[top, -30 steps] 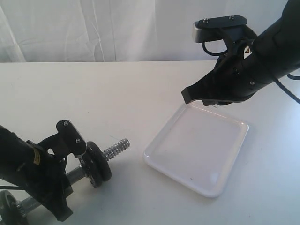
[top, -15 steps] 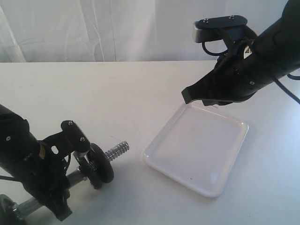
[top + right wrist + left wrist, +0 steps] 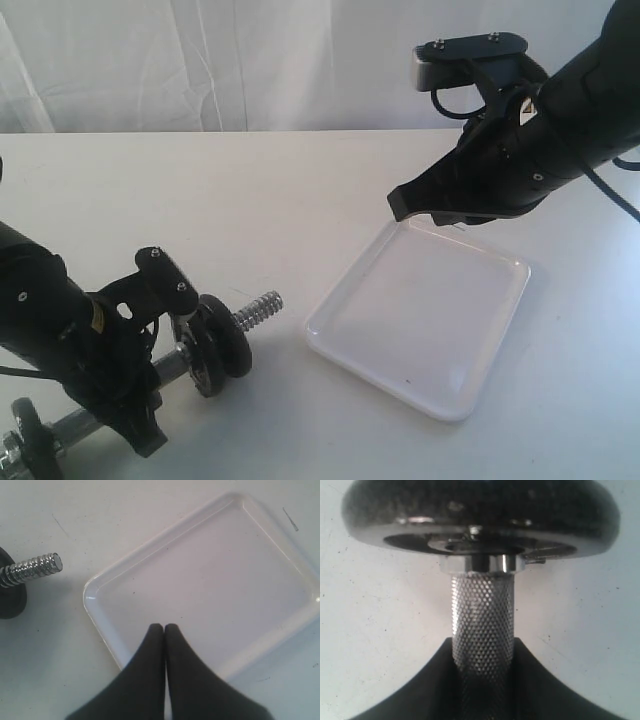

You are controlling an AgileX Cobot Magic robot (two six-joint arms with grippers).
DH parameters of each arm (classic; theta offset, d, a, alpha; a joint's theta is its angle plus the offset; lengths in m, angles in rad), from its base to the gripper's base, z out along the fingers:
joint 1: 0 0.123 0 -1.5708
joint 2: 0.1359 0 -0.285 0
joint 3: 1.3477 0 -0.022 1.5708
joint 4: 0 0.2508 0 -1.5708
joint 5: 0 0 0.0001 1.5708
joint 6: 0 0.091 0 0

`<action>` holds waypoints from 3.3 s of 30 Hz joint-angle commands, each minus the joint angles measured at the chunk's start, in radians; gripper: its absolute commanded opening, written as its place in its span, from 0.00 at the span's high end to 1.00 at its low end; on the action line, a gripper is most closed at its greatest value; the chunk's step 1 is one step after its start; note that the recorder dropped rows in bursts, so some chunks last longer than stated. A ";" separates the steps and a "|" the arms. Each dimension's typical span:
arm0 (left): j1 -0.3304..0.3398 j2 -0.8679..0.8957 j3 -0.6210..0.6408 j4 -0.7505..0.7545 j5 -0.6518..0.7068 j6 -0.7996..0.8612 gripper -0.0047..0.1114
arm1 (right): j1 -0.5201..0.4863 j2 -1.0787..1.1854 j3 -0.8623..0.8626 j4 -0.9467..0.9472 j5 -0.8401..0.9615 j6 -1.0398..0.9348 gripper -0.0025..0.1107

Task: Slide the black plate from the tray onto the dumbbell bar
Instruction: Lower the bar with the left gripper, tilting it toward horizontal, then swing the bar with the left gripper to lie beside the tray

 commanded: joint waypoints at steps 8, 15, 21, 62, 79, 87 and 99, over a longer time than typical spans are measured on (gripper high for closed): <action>-0.005 -0.039 -0.031 -0.008 -0.115 -0.016 0.96 | -0.005 -0.009 0.003 -0.008 -0.011 -0.006 0.98; -0.007 -0.045 -0.064 -0.008 -0.091 -0.012 0.96 | -0.005 -0.009 0.003 -0.008 -0.011 -0.006 0.98; -0.007 -0.045 -0.125 -0.008 -0.044 -0.008 0.96 | -0.005 -0.009 0.003 -0.008 -0.011 -0.006 0.98; -0.007 0.312 -0.527 -0.008 -0.204 -0.008 0.96 | -0.005 -0.009 0.003 -0.008 -0.011 -0.006 0.98; -0.007 0.428 -0.736 -0.008 -0.204 -0.008 0.96 | -0.005 -0.009 0.003 -0.008 -0.011 -0.006 0.98; -0.007 0.482 -0.822 -0.009 -0.204 -0.036 0.96 | -0.005 -0.009 0.003 -0.008 -0.012 -0.006 0.98; -0.007 0.543 -0.911 -0.076 -0.186 -0.041 0.96 | -0.005 -0.009 0.003 -0.008 -0.010 -0.006 0.98</action>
